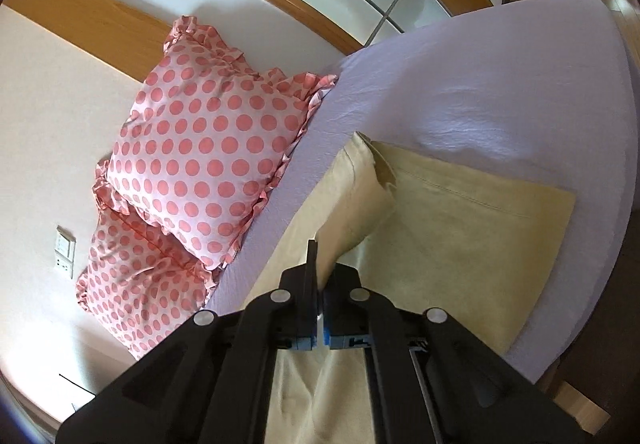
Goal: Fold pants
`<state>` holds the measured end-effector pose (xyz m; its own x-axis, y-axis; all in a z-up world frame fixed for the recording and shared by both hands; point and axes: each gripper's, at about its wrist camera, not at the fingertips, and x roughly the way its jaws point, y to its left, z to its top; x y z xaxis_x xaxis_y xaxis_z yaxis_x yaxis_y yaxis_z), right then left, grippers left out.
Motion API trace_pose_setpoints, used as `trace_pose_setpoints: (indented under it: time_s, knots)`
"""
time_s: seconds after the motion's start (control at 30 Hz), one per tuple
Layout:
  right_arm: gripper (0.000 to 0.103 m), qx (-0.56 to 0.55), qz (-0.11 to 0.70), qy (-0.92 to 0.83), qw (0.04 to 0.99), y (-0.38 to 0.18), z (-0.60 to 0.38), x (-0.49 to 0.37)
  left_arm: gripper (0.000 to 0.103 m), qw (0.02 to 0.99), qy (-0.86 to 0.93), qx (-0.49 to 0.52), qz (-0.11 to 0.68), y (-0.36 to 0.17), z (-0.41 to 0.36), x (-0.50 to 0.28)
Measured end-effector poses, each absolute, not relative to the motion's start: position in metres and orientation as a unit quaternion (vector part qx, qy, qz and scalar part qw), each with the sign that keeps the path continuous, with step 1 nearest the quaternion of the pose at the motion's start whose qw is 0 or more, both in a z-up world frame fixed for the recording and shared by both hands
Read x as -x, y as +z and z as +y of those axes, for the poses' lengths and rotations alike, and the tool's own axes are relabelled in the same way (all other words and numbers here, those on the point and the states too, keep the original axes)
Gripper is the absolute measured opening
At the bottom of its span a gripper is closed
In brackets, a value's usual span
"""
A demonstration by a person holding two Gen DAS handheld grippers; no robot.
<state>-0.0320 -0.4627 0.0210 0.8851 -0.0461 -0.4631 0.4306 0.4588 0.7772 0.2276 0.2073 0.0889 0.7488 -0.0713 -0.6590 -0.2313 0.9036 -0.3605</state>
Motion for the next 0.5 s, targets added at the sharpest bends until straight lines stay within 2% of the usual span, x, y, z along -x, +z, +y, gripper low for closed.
trace_pose_setpoints:
  time_s: [0.07,0.1,0.17,0.2,0.23,0.37,0.5]
  knots:
    - [0.001,-0.503,0.192,-0.142,0.831,0.019,-0.464,0.031,0.098,0.902,0.059,0.208,0.374,0.081,0.21,-0.254]
    - [0.001,-0.505,0.19,-0.14,0.83,0.019,-0.465,0.031,0.09,0.895,0.07,0.206,0.389,0.074,0.213,-0.269]
    - [0.001,-0.506,0.188,-0.139,0.83,0.02,-0.464,0.029,0.058,0.88,0.073,0.222,0.413,0.06,0.22,-0.287]
    - [0.001,-0.508,0.186,-0.138,0.83,0.021,-0.464,0.029,0.016,0.87,0.064,0.243,0.425,0.051,0.226,-0.293]
    - [0.001,-0.51,0.184,-0.134,0.829,0.023,-0.465,0.029,0.009,0.861,0.051,0.268,0.429,0.044,0.232,-0.291]
    - [0.001,-0.507,0.172,-0.128,0.835,0.034,-0.468,0.037,0.007,0.893,0.04,0.232,0.383,0.066,0.228,-0.234]
    - [0.001,-0.502,0.156,-0.139,0.839,0.041,-0.477,0.062,0.007,0.919,0.005,0.242,0.311,0.1,0.234,-0.109]
